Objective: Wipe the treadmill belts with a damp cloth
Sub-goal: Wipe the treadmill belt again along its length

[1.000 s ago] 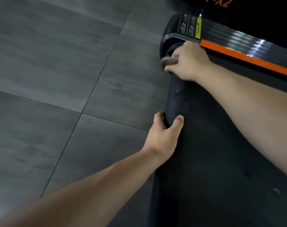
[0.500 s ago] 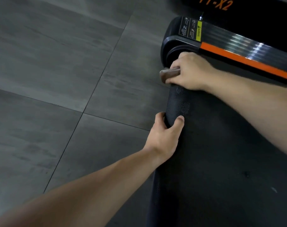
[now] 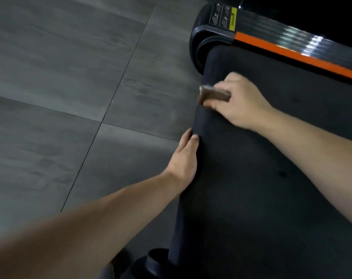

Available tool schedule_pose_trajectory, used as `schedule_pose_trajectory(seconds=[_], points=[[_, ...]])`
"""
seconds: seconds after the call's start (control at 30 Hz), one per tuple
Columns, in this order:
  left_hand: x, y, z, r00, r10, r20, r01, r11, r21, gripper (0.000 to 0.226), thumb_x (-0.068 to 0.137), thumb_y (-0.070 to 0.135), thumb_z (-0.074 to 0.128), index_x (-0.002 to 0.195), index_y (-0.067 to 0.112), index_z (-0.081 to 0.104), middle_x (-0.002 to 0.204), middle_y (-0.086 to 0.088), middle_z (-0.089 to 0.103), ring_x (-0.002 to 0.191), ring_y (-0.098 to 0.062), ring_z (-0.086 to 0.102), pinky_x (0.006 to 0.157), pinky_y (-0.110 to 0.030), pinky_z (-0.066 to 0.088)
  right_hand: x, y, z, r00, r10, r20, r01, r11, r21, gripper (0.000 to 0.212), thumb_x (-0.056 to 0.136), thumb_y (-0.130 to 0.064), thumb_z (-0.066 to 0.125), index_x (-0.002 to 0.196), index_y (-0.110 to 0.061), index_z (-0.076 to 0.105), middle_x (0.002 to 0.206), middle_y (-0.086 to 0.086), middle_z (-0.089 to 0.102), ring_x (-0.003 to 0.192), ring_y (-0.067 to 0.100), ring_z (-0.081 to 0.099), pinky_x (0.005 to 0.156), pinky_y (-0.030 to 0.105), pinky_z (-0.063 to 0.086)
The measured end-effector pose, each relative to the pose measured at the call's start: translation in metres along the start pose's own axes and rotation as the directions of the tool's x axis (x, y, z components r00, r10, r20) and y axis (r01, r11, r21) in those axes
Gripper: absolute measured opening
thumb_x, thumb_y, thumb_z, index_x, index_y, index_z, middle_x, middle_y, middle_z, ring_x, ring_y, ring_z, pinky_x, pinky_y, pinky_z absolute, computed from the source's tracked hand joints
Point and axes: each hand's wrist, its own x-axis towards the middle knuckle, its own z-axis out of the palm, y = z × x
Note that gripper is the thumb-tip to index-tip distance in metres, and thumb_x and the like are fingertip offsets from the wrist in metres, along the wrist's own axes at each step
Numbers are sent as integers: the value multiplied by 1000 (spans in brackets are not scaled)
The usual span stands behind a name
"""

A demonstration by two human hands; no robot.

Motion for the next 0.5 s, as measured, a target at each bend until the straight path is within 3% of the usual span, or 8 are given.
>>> schedule_pose_trajectory(seconds=[0.13, 0.23, 0.33, 0.4, 0.47, 0.5], points=[[-3, -7, -1, 999, 29, -16, -30, 999, -21, 47, 110, 43, 39, 157, 37, 41, 146, 12, 50, 132, -5, 44, 103, -15, 31, 18, -6, 13, 974, 129, -186, -145, 987, -72, 36, 86, -52, 70, 98, -18, 73, 95, 6, 50, 95, 33, 56, 81, 37, 46], [-10, -19, -4, 1000, -1, -27, -1, 999, -52, 42, 110, 44, 38, 150, 40, 50, 144, 10, 57, 132, -13, 52, 118, -32, 37, -34, -34, 24, 985, 49, -163, -55, 998, -34, 40, 85, -49, 73, 107, -15, 74, 97, 6, 53, 95, 33, 55, 83, 44, 47], [-15, -26, -3, 999, 6, -52, -11, 995, -98, 38, 109, 41, 39, 137, 37, 63, 131, 7, 67, 124, -14, 59, 116, -40, 42, -86, -39, 16, 997, -48, -59, 53, 996, 71, 29, 86, -41, 77, 101, -17, 75, 91, -1, 50, 88, 22, 52, 76, 34, 40], [-15, -27, -1, 996, -11, -83, 1, 994, -109, 42, 97, 57, 47, 127, 38, 70, 124, 7, 72, 121, -15, 63, 113, -42, 45, -76, -24, 10, 993, -52, -102, 54, 998, 26, 29, 86, -44, 75, 96, -16, 74, 90, 2, 51, 86, 24, 53, 74, 34, 40], [-15, -27, 0, 997, -18, -75, 11, 995, -96, 62, 79, 73, 50, 127, 38, 70, 125, 9, 72, 122, -17, 63, 114, -43, 44, -43, 6, 5, 974, 59, -220, -62, 998, -6, 37, 86, -50, 68, 98, -14, 73, 93, 7, 54, 90, 30, 56, 78, 39, 45], [-17, -24, 0, 997, -10, -71, 5, 998, -65, 63, 81, 73, 49, 130, 37, 68, 127, 11, 70, 124, -15, 62, 115, -40, 42, -30, 16, 2, 950, 150, -273, -156, 988, -1, 39, 87, -51, 67, 100, -15, 73, 95, 8, 54, 93, 31, 57, 83, 41, 47]])
